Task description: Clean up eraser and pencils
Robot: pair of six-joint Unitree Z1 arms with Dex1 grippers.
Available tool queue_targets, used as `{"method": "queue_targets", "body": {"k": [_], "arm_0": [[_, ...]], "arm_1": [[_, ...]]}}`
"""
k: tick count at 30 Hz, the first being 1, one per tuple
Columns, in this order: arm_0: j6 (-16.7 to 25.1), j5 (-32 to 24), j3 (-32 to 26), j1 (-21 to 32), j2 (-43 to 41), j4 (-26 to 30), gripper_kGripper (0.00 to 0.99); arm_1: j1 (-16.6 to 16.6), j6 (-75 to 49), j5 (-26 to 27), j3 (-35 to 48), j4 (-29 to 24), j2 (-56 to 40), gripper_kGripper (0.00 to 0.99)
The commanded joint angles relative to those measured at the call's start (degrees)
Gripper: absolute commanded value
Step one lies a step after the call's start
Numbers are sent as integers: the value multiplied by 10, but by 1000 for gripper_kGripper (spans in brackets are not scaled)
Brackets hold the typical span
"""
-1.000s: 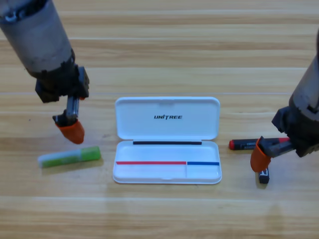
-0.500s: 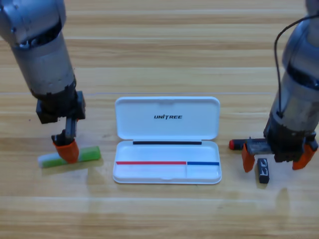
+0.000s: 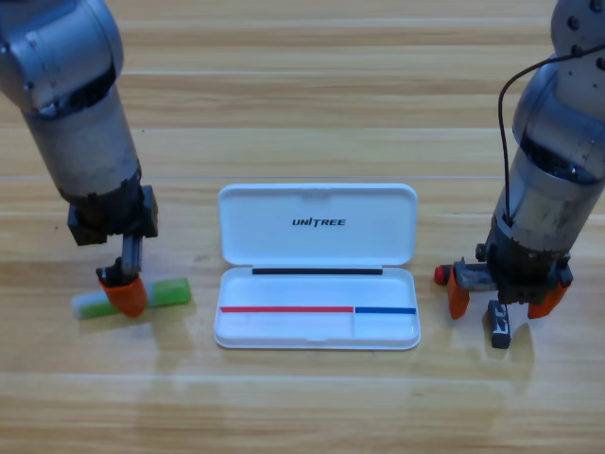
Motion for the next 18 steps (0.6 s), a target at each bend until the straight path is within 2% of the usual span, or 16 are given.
{"method": "queue_targets", "body": {"k": [1,2,8,11,16,18], "arm_0": [[15,14,42,11,24,-40,963],[16,14,46,12,26,-45,963],[27,14,64,12,37,-73,963],[29,15,76,13,43,-87,963],[32,14,91,14,52,-104,962],[32,14,96,14,54,-110,962]], "arm_1": [[-25,-7,7,16,-14,44,807],[-26,-11,8,16,-15,46,739],[-27,-37,34,33,-26,46,167],[-27,-37,42,40,-26,44,12],[-33,-33,62,43,-24,43,0],[-34,-47,64,29,-6,29,0]]}}
